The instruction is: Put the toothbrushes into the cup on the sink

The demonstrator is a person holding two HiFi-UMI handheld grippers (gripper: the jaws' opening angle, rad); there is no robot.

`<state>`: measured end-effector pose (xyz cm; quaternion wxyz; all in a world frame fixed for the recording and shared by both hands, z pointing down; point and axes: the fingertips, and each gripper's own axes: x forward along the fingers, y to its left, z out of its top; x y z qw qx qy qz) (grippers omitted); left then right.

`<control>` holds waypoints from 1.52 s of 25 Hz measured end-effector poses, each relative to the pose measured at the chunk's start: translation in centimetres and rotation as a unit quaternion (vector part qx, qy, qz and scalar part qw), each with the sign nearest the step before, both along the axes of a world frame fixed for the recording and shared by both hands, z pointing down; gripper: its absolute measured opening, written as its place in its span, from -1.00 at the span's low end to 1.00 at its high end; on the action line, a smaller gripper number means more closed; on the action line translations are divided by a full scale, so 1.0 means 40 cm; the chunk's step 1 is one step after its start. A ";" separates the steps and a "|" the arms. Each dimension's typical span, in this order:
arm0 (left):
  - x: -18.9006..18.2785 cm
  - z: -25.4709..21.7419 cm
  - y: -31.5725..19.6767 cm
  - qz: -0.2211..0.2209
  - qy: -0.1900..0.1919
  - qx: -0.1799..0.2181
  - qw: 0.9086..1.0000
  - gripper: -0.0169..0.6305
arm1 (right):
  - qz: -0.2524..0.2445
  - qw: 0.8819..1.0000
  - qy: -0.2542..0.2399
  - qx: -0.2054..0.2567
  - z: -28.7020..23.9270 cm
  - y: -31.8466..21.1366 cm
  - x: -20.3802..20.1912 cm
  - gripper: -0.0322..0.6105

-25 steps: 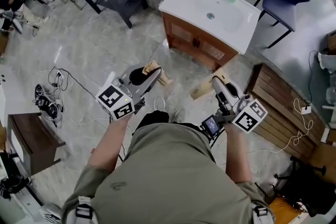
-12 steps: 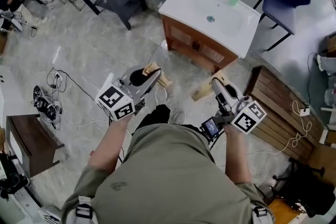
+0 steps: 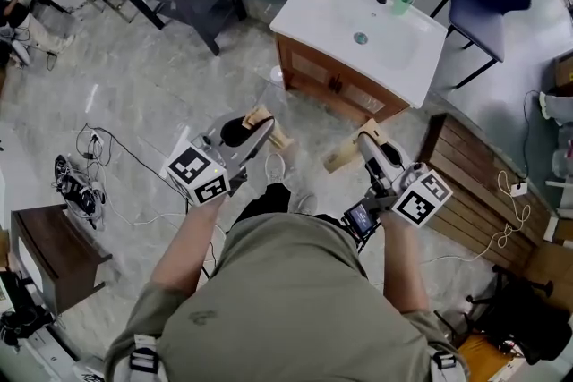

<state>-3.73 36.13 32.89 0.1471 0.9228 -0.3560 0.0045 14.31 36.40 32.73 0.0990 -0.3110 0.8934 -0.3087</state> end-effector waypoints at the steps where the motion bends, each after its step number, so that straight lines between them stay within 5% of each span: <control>1: -0.005 0.002 -0.011 0.002 0.001 0.000 1.000 -0.76 | 0.000 1.000 0.001 0.000 0.000 -0.011 -0.007 -0.75; 38: -0.212 0.056 -0.415 0.037 0.030 -0.027 0.999 -0.76 | 0.015 0.999 0.036 -0.012 -0.004 -0.391 -0.264 -0.75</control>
